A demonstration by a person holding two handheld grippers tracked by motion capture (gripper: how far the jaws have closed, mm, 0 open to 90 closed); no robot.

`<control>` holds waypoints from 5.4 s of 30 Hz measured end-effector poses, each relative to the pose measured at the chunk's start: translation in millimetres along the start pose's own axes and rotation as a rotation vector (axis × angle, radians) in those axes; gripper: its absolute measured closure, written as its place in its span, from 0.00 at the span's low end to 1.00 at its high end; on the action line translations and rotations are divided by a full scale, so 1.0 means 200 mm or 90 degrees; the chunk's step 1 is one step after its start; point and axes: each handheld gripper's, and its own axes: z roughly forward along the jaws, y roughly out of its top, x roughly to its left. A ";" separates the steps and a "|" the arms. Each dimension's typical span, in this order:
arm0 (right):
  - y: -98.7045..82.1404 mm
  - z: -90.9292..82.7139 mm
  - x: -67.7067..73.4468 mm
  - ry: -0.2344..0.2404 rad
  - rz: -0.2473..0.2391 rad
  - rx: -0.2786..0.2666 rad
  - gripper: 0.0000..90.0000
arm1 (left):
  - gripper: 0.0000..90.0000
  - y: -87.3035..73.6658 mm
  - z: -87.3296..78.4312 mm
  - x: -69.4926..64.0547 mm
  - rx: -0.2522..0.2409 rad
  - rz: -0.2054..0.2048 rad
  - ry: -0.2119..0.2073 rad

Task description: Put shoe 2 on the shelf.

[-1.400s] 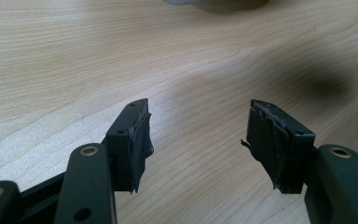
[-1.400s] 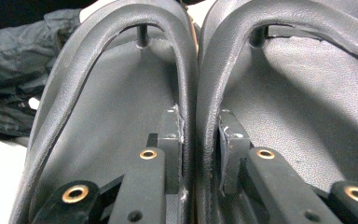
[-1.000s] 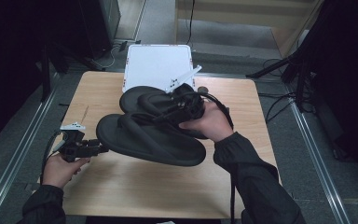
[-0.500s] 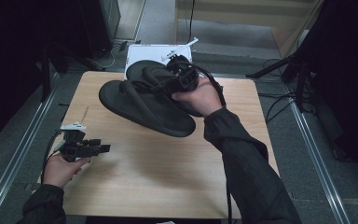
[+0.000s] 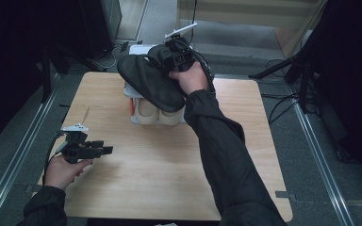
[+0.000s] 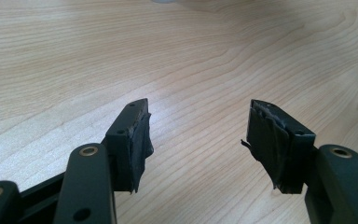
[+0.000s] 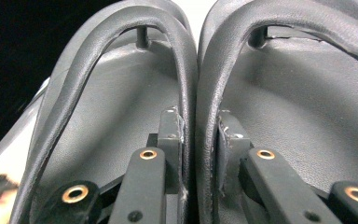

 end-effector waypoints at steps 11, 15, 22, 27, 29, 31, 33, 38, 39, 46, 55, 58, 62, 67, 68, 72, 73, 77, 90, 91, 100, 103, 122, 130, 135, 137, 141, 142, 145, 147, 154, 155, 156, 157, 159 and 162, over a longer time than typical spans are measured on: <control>0.12 0.18 0.01 -0.140 0.156 -0.048 0.84 | 0.44 0.00 0.00 -0.01 -0.002 0.006 -0.013; 0.13 0.24 0.03 -0.177 0.176 -0.052 0.84 | 0.44 0.01 0.01 -0.02 0.004 0.012 -0.021; 0.13 0.29 0.03 -0.214 0.225 -0.074 0.83 | 0.44 0.01 0.02 -0.03 0.009 0.017 -0.025; 0.14 0.30 0.04 -0.220 0.251 -0.082 0.81 | 0.44 0.01 0.02 -0.03 0.010 0.017 -0.026; 0.14 0.30 0.04 -0.221 0.254 -0.086 0.80 | 0.44 0.01 0.02 -0.03 0.010 0.017 -0.026; 0.14 0.31 0.04 -0.218 0.255 -0.089 0.78 | 0.44 0.01 0.03 -0.03 0.010 0.017 -0.024; 0.14 0.31 0.05 -0.221 0.256 -0.093 0.77 | 0.44 0.01 0.02 -0.02 0.010 0.017 -0.025; 0.15 0.31 0.05 -0.214 0.263 -0.097 0.75 | 0.44 0.01 0.03 -0.02 0.010 0.015 -0.025; 0.15 0.31 0.05 -0.214 0.260 -0.100 0.75 | 0.44 0.01 0.03 -0.02 0.011 0.015 -0.026; 0.17 0.32 0.04 -0.204 0.261 -0.103 0.72 | 0.44 0.01 0.03 -0.02 0.011 0.014 -0.027; 0.17 0.32 0.03 -0.200 0.238 -0.096 0.68 | 0.44 0.01 0.03 -0.01 0.011 0.012 -0.026; 0.17 0.32 0.04 -0.204 0.227 -0.094 0.68 | 0.44 0.01 0.03 -0.02 0.011 0.014 -0.025; 0.16 0.31 0.04 -0.216 0.227 -0.094 0.77 | 0.44 0.01 0.03 -0.02 0.013 0.014 -0.027; 0.15 0.31 0.04 -0.225 0.230 -0.098 0.80 | 0.44 0.01 0.03 -0.02 0.012 0.012 -0.026; 0.15 0.30 0.04 -0.227 0.236 -0.097 0.80 | 0.44 0.01 0.03 -0.02 0.012 0.012 -0.026; 0.15 0.30 0.05 -0.235 0.237 -0.094 0.80 | 0.44 0.02 0.03 -0.02 0.015 0.015 -0.025; 0.15 0.30 0.05 -0.237 0.238 -0.098 0.80 | 0.44 0.02 0.03 -0.02 0.015 0.015 -0.026; 0.14 0.30 0.05 -0.219 0.244 -0.104 0.70 | 0.44 0.02 0.03 -0.02 0.019 0.017 -0.026; 0.13 0.16 0.05 -0.168 0.215 -0.122 0.63 | 0.44 0.02 0.03 -0.01 0.017 0.014 -0.020; 0.12 0.15 0.05 -0.161 0.209 -0.123 0.65 | 0.44 0.02 0.03 -0.02 0.017 0.016 -0.020; 0.08 0.06 0.04 -0.114 0.139 -0.118 0.91 | 0.44 0.01 0.02 -0.01 0.015 0.016 -0.015; 0.05 0.03 0.05 -0.114 0.103 -0.108 1.00 | 0.44 0.01 0.02 -0.01 0.014 0.014 -0.015; -0.21 -0.09 0.05 0.012 0.036 -0.109 0.92 | 0.44 0.01 0.03 -0.02 0.018 0.019 -0.010; -0.35 -0.16 0.07 0.073 0.011 -0.122 0.86 | 0.44 0.02 0.04 -0.02 0.015 0.021 -0.008; -0.42 -0.19 0.10 0.093 -0.014 -0.115 0.83 | 0.44 0.02 0.04 -0.02 0.014 0.023 -0.007; -0.45 -0.20 0.10 0.096 -0.026 -0.115 0.81 | 0.44 0.02 0.04 -0.02 0.014 0.023 -0.007; -0.51 -0.22 0.12 0.117 -0.037 -0.116 0.79 | 0.44 0.02 0.04 -0.03 0.016 0.025 -0.008; -0.53 -0.22 0.12 0.122 -0.038 -0.115 0.78 | 0.44 0.02 0.04 -0.03 0.016 0.025 -0.009; -0.57 -0.23 0.13 0.133 -0.042 -0.114 0.77 | 0.44 0.02 0.04 -0.03 0.015 0.026 -0.008; -0.60 -0.24 0.13 0.143 -0.049 -0.117 0.76 | 0.43 0.02 0.04 -0.04 0.018 0.029 -0.007; -0.70 -0.25 0.15 0.158 -0.074 -0.118 0.73 | 0.43 0.03 0.05 -0.05 0.017 0.032 -0.011; -0.71 -0.25 0.16 0.159 -0.075 -0.116 0.73 | 0.43 0.03 0.05 -0.05 0.018 0.034 -0.012; -0.73 -0.25 0.16 0.163 -0.082 -0.117 0.72 | 0.43 0.03 0.05 -0.05 0.018 0.034 -0.013; -0.75 -0.25 0.16 0.166 -0.088 -0.124 0.71 | 0.43 0.03 0.05 -0.05 0.018 0.033 -0.013; -0.78 -0.24 0.16 0.174 -0.092 -0.124 0.70 | 0.43 0.03 0.05 -0.05 0.016 0.034 -0.013; -0.82 -0.24 0.16 0.180 -0.093 -0.122 0.68 | 0.43 0.03 0.06 -0.05 0.017 0.032 -0.015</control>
